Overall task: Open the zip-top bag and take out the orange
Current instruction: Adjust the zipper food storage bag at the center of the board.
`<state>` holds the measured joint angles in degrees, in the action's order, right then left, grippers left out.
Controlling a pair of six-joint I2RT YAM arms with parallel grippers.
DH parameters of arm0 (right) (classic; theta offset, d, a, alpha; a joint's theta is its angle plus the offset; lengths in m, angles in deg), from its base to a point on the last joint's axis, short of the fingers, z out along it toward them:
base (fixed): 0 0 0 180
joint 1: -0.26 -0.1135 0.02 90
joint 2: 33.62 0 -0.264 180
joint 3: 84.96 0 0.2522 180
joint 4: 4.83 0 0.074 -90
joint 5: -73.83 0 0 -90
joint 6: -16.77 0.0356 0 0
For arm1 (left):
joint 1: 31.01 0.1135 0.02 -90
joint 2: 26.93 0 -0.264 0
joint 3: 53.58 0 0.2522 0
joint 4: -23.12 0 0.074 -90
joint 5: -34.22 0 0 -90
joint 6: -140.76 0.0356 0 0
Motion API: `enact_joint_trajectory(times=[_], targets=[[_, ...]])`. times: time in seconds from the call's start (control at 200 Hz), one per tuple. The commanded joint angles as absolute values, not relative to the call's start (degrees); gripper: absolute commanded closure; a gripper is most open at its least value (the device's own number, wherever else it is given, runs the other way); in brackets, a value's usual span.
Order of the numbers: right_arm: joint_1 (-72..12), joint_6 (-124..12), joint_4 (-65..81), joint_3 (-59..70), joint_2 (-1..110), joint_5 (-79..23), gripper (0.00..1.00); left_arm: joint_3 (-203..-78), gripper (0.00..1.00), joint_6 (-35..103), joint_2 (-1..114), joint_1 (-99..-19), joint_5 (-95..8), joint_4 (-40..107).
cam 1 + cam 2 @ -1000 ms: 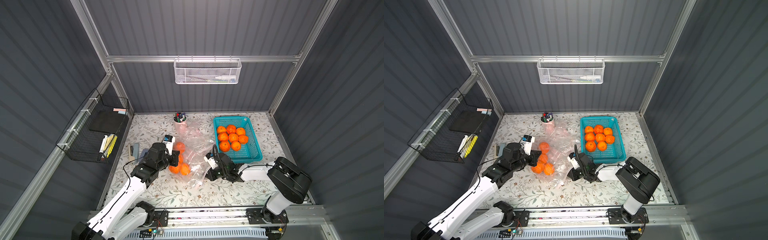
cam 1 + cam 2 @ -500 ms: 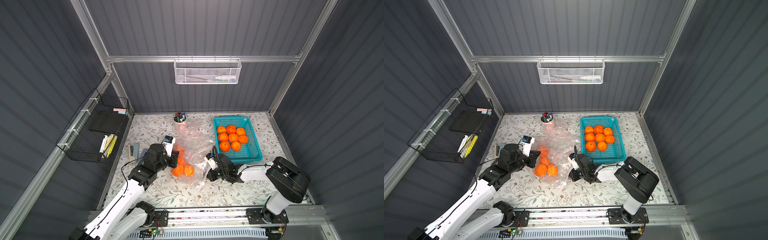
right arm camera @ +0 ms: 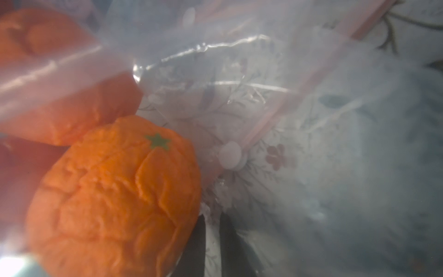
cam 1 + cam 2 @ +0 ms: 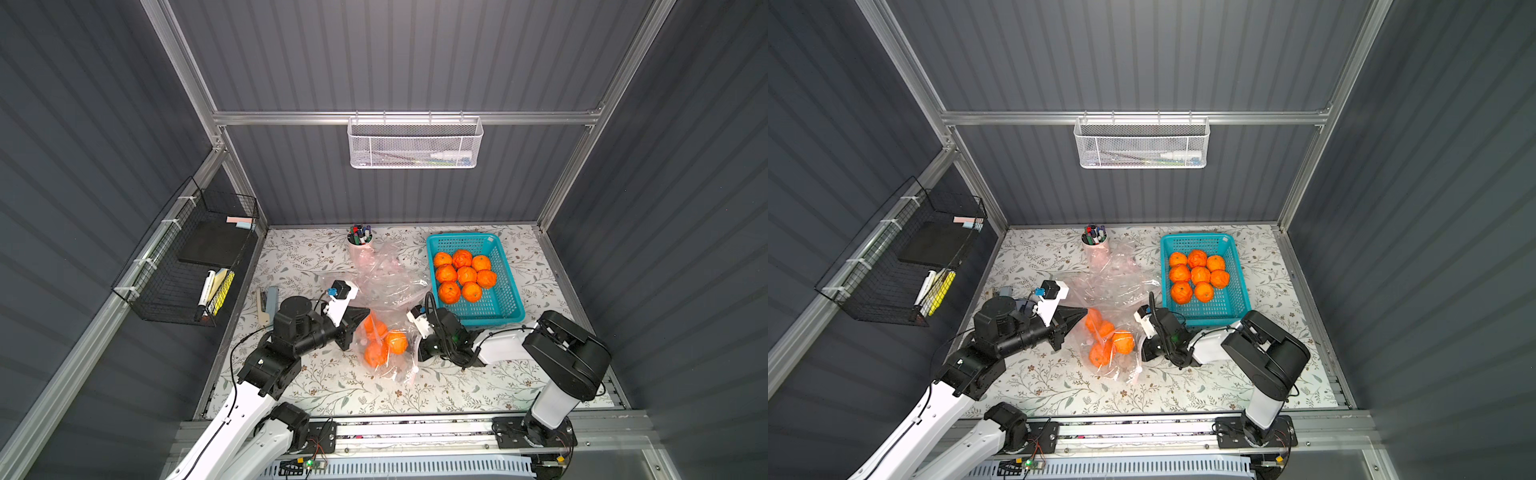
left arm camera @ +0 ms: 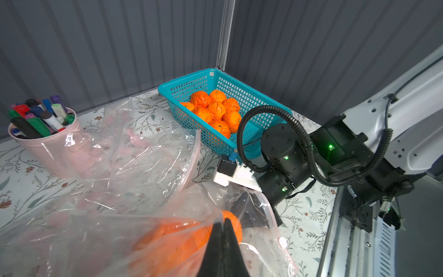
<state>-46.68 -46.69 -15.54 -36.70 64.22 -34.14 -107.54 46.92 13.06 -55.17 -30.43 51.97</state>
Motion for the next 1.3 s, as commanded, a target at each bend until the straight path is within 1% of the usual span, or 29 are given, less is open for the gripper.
enact_joint_trajectory(times=[0.0, 0.045, 0.095, 0.245, 0.325, 0.38, 0.465, 0.51, 0.665, 0.755, 0.795, 0.865, 0.936, 1.026, 1.101, 1.121, 1.146, 1.156, 1.176, 1.191, 1.206, 1.281, 1.291], targets=[[-46.9, -46.6, -13.3, -38.0, 65.3, -33.7, 0.83, -110.4, 1.0, 48.5, 12.6, -55.0, -36.3, 50.6], [-46.9, -46.7, -13.3, -38.1, 65.1, -33.7, 0.83, -111.1, 1.0, 48.5, 12.6, -55.1, -38.4, 50.8], [-47.0, -46.7, -13.4, -38.2, 65.0, -33.7, 0.83, -112.1, 1.0, 48.7, 12.7, -55.0, -38.4, 50.3], [-46.9, -46.4, -14.7, -38.9, 64.7, -33.7, 0.83, -113.3, 1.0, 48.8, 11.5, -55.1, -34.2, 47.6], [-46.9, -45.9, -16.6, -39.8, 64.3, -33.5, 0.83, -112.8, 1.0, 48.7, 9.8, -55.1, -29.8, 46.2], [-46.9, -45.9, -16.9, -40.0, 64.1, -33.5, 0.83, -112.2, 1.0, 48.2, 8.7, -55.1, -29.8, 45.1], [-46.9, -45.9, -17.6, -40.4, 63.9, -33.2, 0.83, -111.8, 1.0, 48.4, 7.8, -55.0, -33.2, 45.8], [-46.9, -45.8, -17.9, -40.8, 63.6, -32.8, 0.83, -111.8, 1.0, 48.3, 8.1, -55.1, -37.6, 46.1], [-47.0, -45.7, -18.4, -41.3, 63.2, -32.3, 0.83, -111.9, 1.0, 46.9, 12.0, -55.0, -43.8, 50.6], [-46.9, -45.9, -18.1, -41.3, 63.0, -32.1, 0.83, -113.6, 1.0, 43.3, 16.5, -55.1, -49.3, 58.3], [-47.0, -45.9, -17.7, -41.3, 62.8, -31.7, 0.83, -113.1, 1.0, 39.2, 16.6, -56.3, -54.8, 56.5], [-47.0, -46.0, -18.0, -41.8, 62.5, -31.1, 0.83, -110.8, 1.0, 35.8, 14.9, -56.9, -54.2, 56.6], [-47.0, -46.0, -18.1, -41.8, 62.9, -31.2, 0.83, -111.4, 1.0, 34.9, 15.8, -56.9, -57.3, 57.8], [-47.0, -46.0, -18.1, -41.5, 63.1, -31.6, 0.83, -113.6, 1.0, 32.8, 19.6, -56.9, -62.1, 62.1], [-47.0, -46.0, -18.1, -41.6, 63.0, -31.5, 0.83, -115.0, 0.93, 29.5, 22.3, -56.9, -67.1, 64.8], [-47.0, -46.0, -18.1, -41.6, 63.0, -31.5, 0.83, -115.6, 0.89, 29.0, 23.0, -56.8, -68.0, 65.6], [-47.0, -46.0, -18.1, -41.6, 62.9, -31.3, 0.83, -116.5, 0.78, 28.2, 23.9, -56.8, -69.3, 66.9], [-47.0, -46.0, -18.1, -41.6, 62.8, -31.4, 0.83, -116.8, 0.72, 27.9, 24.1, -56.8, -69.9, 67.3], [-47.0, -46.0, -18.1, -41.7, 62.8, -31.4, 0.83, -117.6, 0.62, 27.4, 24.7, -56.9, -71.3, 68.2], [-47.0, -45.9, -18.1, -41.7, 62.9, -31.4, 0.83, -118.2, 0.56, 27.1, 25.1, -56.9, -72.5, 69.0], [-47.0, -45.9, -18.1, -41.8, 62.8, -31.4, 0.83, -119.0, 0.52, 26.9, 25.5, -56.9, -73.7, 70.1], [-47.0, -46.0, -17.7, -41.7, 62.8, -31.5, 0.83, -124.5, 0.46, 25.7, 26.6, -56.8, -77.4, 75.2], [-47.1, -46.0, -17.6, -41.7, 62.8, -31.5, 0.83, -125.1, 0.43, 25.7, 26.5, -56.8, -77.5, 75.7]])
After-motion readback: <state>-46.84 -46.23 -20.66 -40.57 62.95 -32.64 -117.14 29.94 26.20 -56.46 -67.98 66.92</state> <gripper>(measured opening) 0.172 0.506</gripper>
